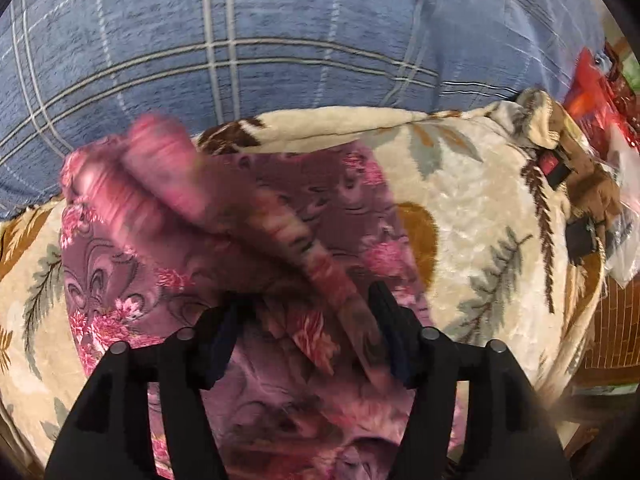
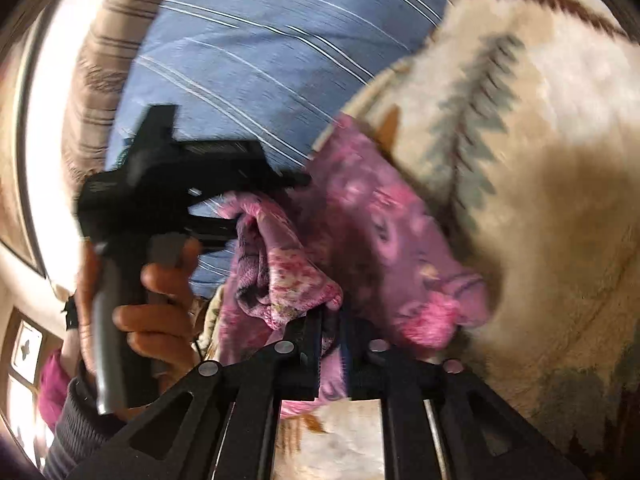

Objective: Fold small clothes

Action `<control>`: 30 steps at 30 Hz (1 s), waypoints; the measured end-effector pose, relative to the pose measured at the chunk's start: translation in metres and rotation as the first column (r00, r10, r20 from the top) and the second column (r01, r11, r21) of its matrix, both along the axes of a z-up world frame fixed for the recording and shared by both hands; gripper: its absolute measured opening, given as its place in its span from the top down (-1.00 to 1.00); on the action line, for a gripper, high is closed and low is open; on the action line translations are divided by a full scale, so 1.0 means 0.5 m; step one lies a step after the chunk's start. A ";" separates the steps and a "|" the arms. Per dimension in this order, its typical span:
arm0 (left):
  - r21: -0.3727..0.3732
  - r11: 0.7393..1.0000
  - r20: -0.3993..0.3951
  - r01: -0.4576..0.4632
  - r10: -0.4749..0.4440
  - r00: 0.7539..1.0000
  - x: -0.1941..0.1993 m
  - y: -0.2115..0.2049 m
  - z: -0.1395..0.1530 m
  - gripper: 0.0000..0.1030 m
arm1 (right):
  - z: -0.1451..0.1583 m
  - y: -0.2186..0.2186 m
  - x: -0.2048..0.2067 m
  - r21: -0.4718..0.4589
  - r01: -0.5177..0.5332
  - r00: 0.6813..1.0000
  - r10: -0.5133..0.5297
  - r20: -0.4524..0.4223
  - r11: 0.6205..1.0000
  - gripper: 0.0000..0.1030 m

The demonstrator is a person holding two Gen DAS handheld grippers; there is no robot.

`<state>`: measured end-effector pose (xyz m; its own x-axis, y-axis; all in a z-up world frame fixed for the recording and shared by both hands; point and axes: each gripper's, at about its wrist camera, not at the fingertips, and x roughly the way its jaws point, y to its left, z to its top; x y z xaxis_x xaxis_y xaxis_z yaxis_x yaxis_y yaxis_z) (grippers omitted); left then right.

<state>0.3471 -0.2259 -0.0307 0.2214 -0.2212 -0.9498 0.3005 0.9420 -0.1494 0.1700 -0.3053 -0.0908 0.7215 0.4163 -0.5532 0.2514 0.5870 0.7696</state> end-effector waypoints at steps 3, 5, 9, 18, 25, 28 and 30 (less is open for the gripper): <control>-0.031 1.000 0.024 0.003 -0.002 1.000 -0.002 0.020 0.040 -0.20 | 0.001 0.002 0.003 -0.023 -0.008 1.000 0.007 -0.006 1.000 0.76; -0.053 0.998 0.060 -0.023 0.026 0.998 -0.001 0.053 0.069 -0.24 | 0.007 0.000 0.002 -0.035 0.002 1.000 -0.002 -0.005 0.999 0.67; -0.086 0.988 0.105 -0.126 0.135 0.985 0.004 0.173 0.096 -0.39 | 0.047 -0.025 -0.034 -0.087 0.117 0.991 -0.111 0.074 0.989 0.50; -0.244 0.918 -0.084 -0.312 0.300 0.950 -0.025 0.363 -0.024 -0.39 | 0.104 -0.049 0.142 -0.148 0.008 0.989 0.014 0.147 0.989 0.06; -0.330 0.897 -0.124 -0.294 0.268 0.955 -0.036 0.358 -0.049 -0.39 | 0.024 -0.011 0.322 -0.179 -0.198 0.979 0.186 -0.080 0.964 -0.01; -0.339 0.891 -0.130 -0.302 0.274 0.953 -0.026 0.346 -0.052 -0.40 | 0.032 0.004 0.341 -0.147 -0.281 0.959 0.281 -0.020 0.948 0.18; -0.349 0.888 -0.125 -0.298 0.271 0.954 -0.025 0.344 -0.045 -0.40 | 0.060 0.032 0.340 -0.302 -0.336 0.940 0.339 -0.043 0.892 0.85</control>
<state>0.3346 -0.0539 -0.0534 0.2621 -0.4883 -0.8324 0.0034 0.8630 -0.5052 0.3401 -0.2894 -0.0609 0.5740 0.4511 -0.6834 -0.0101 0.8384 0.5449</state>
